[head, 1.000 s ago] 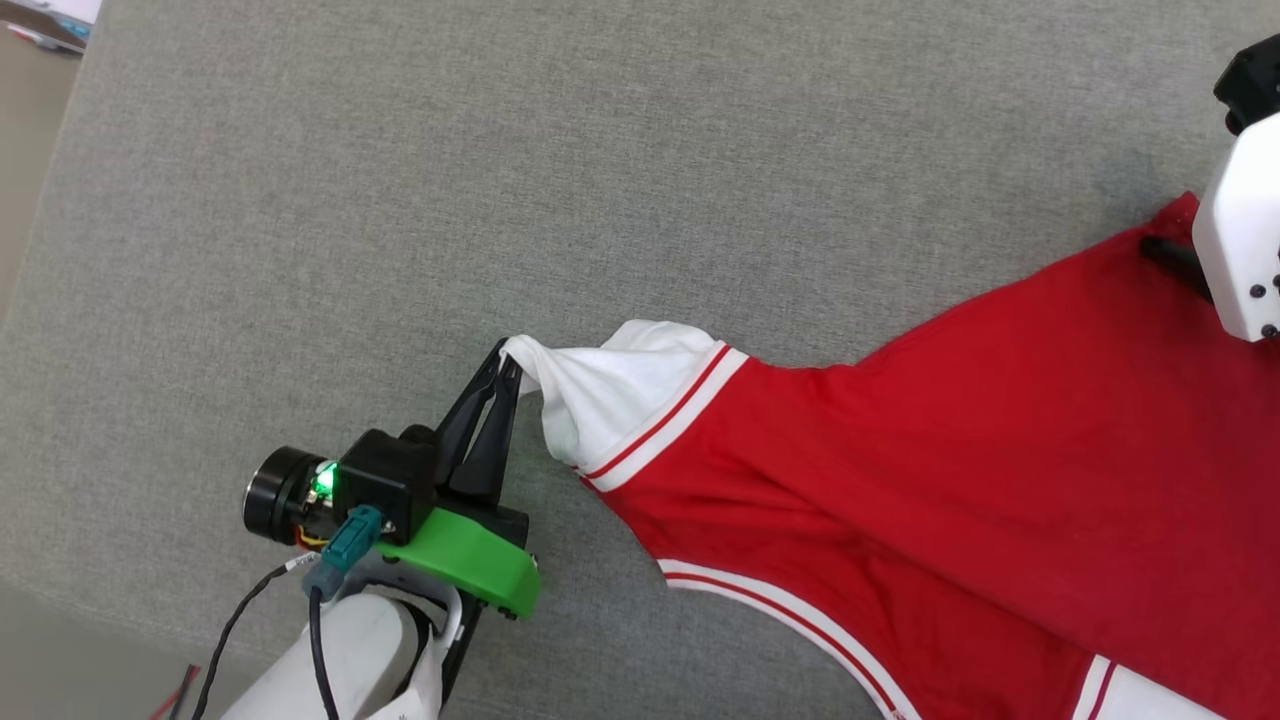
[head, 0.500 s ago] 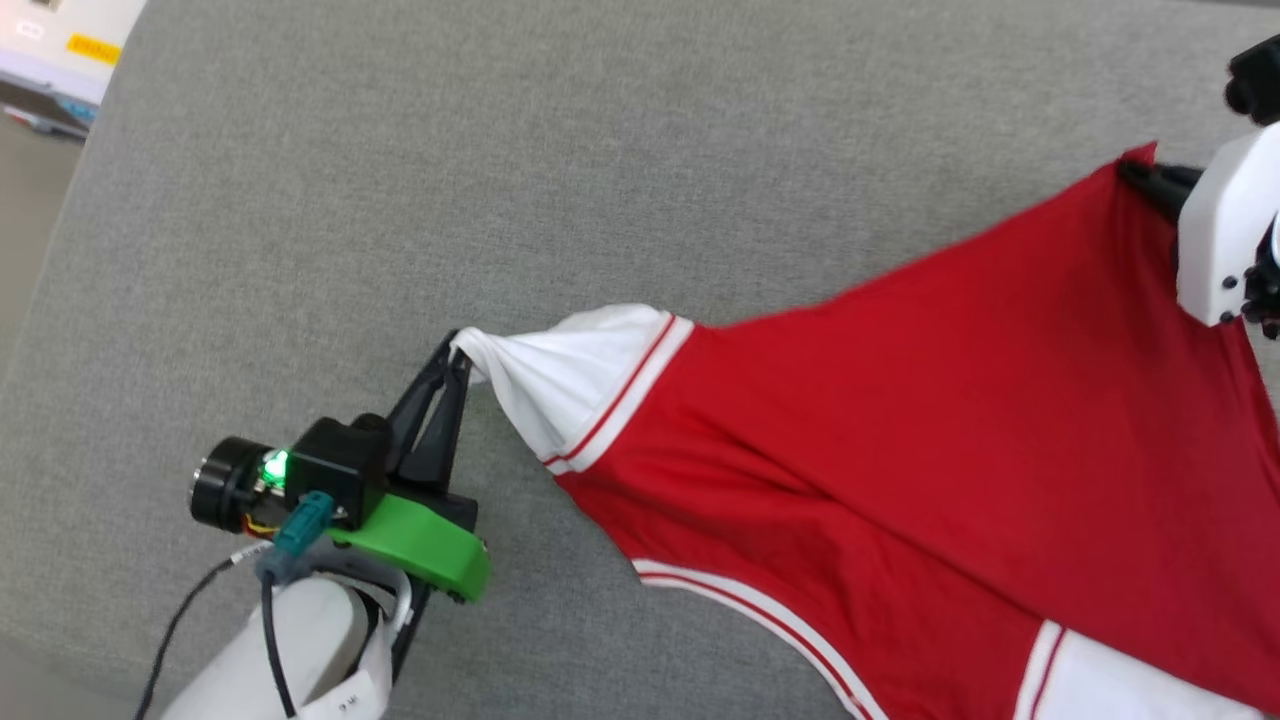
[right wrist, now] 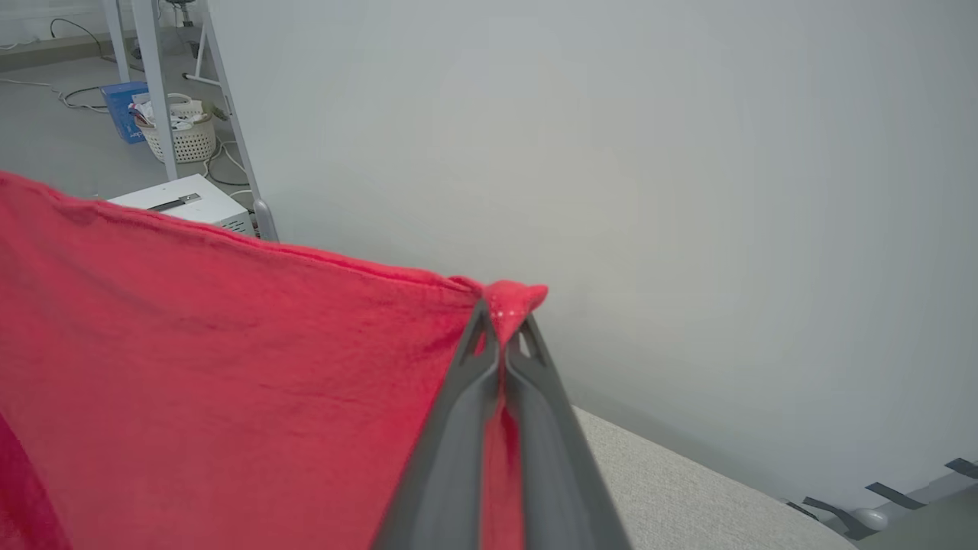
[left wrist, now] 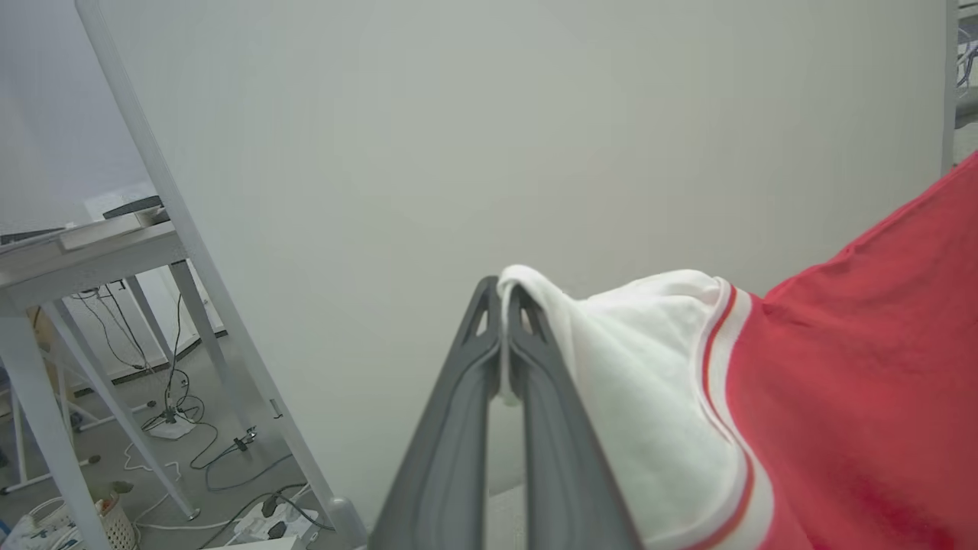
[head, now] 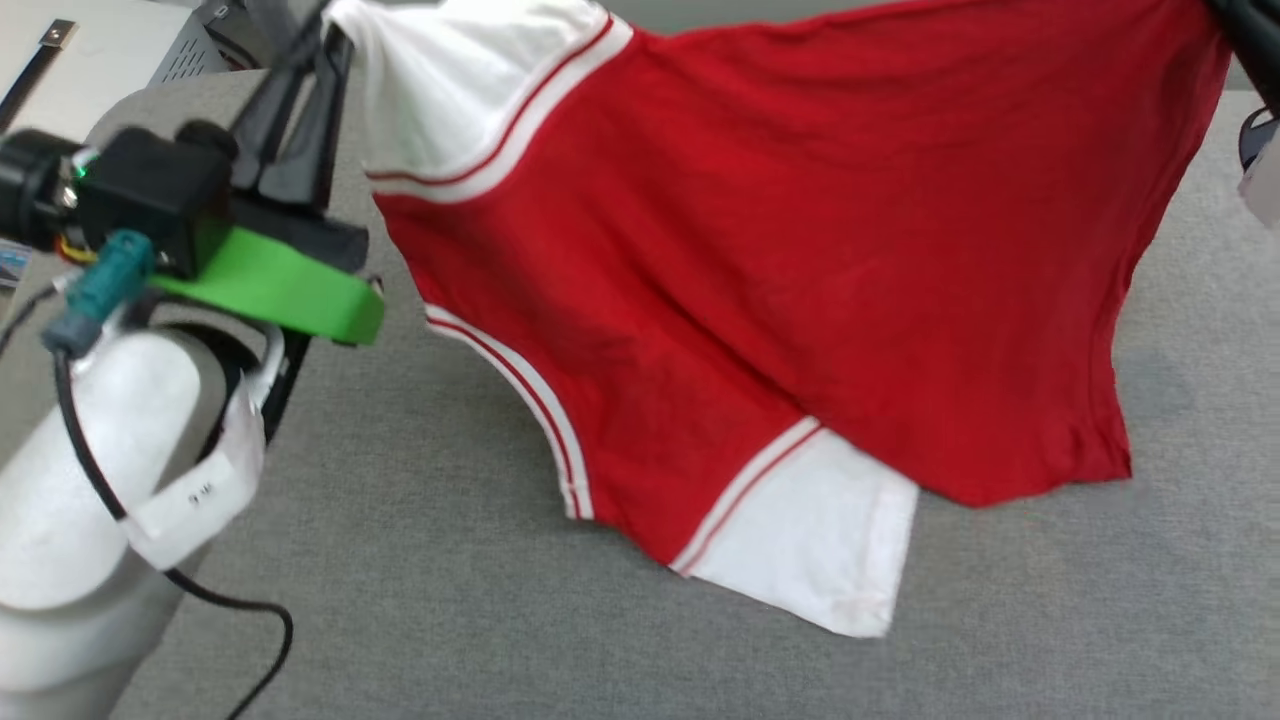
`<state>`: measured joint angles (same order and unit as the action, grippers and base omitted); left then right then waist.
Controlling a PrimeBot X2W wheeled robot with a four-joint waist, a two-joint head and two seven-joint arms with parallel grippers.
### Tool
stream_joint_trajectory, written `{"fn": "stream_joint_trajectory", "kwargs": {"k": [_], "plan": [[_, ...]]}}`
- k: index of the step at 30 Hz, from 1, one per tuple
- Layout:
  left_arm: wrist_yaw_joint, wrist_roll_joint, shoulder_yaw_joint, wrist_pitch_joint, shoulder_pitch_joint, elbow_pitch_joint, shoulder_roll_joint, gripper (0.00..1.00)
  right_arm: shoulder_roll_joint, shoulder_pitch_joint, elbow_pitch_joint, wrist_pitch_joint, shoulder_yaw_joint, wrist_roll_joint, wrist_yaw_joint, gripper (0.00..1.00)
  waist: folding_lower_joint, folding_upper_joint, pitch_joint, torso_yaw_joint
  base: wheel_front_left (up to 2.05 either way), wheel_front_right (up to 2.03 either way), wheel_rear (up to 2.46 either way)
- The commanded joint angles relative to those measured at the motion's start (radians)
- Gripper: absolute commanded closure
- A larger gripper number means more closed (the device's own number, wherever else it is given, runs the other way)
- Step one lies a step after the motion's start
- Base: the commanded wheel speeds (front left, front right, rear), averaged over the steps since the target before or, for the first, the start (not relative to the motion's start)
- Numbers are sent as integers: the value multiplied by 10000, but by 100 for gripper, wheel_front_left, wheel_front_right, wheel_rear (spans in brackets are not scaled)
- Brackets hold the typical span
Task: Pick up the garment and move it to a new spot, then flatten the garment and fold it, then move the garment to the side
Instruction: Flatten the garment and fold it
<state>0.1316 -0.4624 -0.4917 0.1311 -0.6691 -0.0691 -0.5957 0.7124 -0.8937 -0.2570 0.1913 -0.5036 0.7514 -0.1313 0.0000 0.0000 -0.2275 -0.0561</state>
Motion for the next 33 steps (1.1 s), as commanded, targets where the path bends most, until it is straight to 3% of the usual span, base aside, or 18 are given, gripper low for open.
{"fn": "stream_joint_trajectory", "kwargs": {"k": [1,7,13,15,25,33], "plan": [[-146,18,117,-84,-601,83,-42,100,-84,-123,124,-38,209,-131,6,100,0,0,23,249,0,0,0],[-726,169,181,-611,-2862,371,12,100,-352,-950,637,384,1161,-576,6,100,0,0,-832,356,0,0,0],[-1485,528,134,-1149,-5781,1124,144,100,-835,-2863,788,998,1910,-1269,6,100,0,0,-2152,441,0,0,0],[-1743,711,157,-1231,-7363,1762,409,100,-1154,-4115,440,1145,2077,-1755,6,100,0,0,-2774,470,0,0,0],[-2412,750,170,-839,-11587,4143,1015,100,-1886,-8225,-1700,446,1917,-3161,6,100,0,0,-3923,471,0,0,0],[-2576,535,-159,-400,-12719,5422,967,100,-2184,-9557,-3226,-379,1312,-3229,6,100,0,0,-4410,563,0,0,0]]}}
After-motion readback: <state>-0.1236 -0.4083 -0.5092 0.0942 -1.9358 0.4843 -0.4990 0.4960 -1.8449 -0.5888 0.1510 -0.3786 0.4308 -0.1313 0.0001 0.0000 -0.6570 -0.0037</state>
